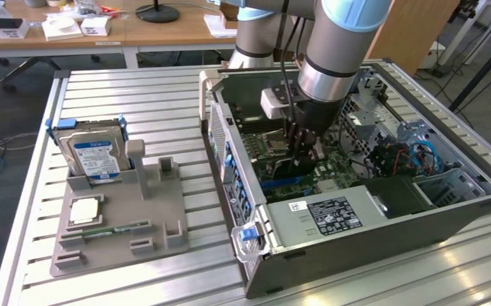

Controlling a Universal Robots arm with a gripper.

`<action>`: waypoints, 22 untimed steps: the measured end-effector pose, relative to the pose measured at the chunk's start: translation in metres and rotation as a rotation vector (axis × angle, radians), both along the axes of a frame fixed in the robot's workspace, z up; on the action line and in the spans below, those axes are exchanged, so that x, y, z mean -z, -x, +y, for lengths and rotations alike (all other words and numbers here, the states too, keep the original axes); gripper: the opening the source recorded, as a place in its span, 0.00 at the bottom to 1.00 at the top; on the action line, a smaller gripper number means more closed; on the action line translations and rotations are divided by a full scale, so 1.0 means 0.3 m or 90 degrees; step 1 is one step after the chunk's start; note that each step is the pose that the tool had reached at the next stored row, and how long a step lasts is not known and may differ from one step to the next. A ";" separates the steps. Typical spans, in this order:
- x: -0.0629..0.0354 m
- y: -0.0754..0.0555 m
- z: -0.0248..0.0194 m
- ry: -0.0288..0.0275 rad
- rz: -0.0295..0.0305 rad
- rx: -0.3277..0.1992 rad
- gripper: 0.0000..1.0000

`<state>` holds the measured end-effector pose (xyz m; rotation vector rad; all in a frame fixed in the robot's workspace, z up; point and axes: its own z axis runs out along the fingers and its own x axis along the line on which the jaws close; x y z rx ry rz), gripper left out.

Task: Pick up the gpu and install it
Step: 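Insert the gpu into the slot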

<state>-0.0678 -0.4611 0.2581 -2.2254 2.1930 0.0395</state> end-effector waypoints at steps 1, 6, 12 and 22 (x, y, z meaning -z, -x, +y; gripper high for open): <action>0.002 0.000 0.000 0.0000 0.0000 0.000 0.26; 0.003 0.000 -0.001 0.0000 0.0000 0.000 0.26; 0.003 0.000 -0.004 0.0002 0.0001 0.000 0.26; 0.005 0.000 -0.004 0.0003 0.0000 0.003 0.26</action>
